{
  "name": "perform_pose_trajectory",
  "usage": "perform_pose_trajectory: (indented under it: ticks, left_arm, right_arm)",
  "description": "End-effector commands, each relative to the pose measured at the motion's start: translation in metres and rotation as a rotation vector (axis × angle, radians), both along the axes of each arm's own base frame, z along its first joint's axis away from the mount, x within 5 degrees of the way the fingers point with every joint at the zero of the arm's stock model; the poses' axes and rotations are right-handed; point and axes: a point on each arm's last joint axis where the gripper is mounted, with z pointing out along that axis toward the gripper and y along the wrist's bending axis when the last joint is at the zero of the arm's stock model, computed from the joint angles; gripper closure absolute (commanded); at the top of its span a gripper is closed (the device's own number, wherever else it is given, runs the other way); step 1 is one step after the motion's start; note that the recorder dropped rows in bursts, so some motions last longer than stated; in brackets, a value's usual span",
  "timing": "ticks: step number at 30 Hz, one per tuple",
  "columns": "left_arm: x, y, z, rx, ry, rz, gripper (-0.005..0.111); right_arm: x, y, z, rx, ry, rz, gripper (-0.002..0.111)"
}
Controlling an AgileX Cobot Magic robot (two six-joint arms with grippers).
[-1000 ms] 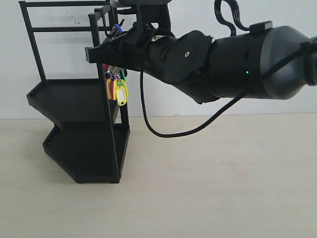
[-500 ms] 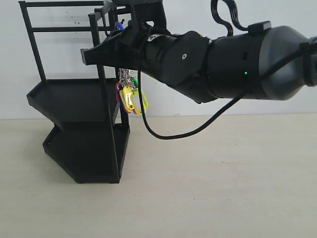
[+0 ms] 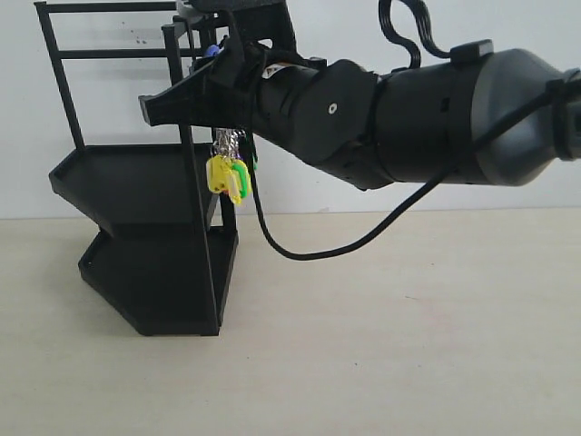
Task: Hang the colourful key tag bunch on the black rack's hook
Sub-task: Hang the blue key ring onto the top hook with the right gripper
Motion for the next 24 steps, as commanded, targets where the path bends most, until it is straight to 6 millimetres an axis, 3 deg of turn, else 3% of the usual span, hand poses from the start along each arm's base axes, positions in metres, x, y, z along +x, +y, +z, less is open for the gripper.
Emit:
perform_pose_trajectory:
  ticks: [1,3,19,21,24]
  left_arm:
    - [0.0,0.0002,0.0013,0.008,-0.011,0.0,0.102]
    - [0.0,0.0002,0.0013,0.008,-0.011,0.0,0.102]
    - [0.0,0.0002,0.0013,0.008,-0.011,0.0,0.102]
    - [0.0,0.0002,0.0013,0.008,-0.011,0.0,0.102]
    - [0.0,0.0002,0.0013,0.008,-0.011,0.0,0.102]
  right_arm:
    - [-0.0004,0.0011,0.0029,-0.012,-0.018,0.007,0.096]
    - [-0.0004,0.0011,0.0029,-0.012,-0.018,0.007,0.108]
    - [-0.0004,0.0012,0.0034,-0.02,-0.03,0.008,0.108]
    - [-0.0005,0.0012,0.0035,-0.023,-0.032,0.009,0.103]
    - [-0.0005,0.0012,0.0035,-0.025,-0.033,0.009,0.084]
